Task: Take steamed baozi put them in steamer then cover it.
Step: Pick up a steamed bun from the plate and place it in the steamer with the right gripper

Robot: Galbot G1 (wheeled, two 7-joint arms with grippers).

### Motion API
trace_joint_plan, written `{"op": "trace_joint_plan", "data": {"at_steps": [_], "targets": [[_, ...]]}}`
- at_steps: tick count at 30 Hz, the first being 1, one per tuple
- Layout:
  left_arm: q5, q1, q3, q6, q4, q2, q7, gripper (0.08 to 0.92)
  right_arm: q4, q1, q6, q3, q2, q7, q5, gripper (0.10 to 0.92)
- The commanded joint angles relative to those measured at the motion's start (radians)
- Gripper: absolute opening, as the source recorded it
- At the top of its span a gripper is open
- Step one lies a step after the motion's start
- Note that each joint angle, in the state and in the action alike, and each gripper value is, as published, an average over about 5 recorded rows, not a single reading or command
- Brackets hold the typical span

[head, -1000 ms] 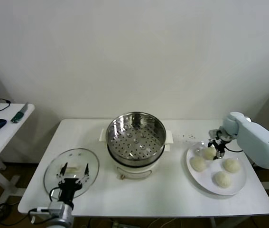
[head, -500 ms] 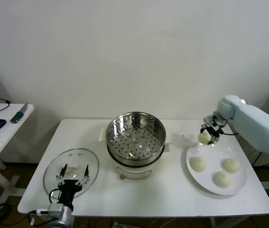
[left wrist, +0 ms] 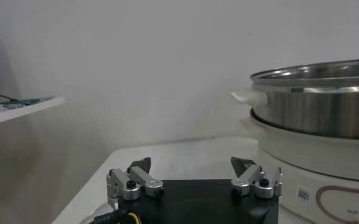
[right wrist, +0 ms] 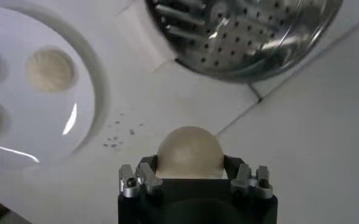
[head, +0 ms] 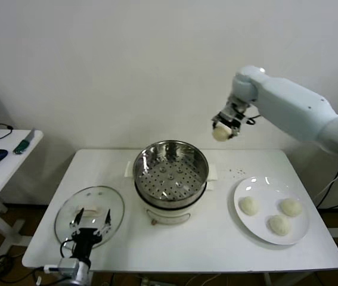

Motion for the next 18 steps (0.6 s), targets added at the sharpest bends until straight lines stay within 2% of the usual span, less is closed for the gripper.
{"op": "trace_joint_plan", "data": {"at_steps": [1, 7, 18], "targets": [[-0.002, 0.004, -0.001, 0.0, -0.003, 0.001, 0.0, 0.823, 0.015, 0.068, 0.117, -0.034, 0.185, 0.005, -0.055, 0.704], [-0.002, 0.013, -0.002, 0.001, -0.012, -0.001, 0.0, 0.823, 0.015, -0.029, 0.176, 0.001, 0.261, 0.036, -0.212, 0.709], [0.002, 0.012, -0.005, 0.009, -0.031, -0.005, -0.003, 0.823, -0.011, -0.176, 0.184, 0.011, 0.295, 0.049, -0.34, 0.715]]}}
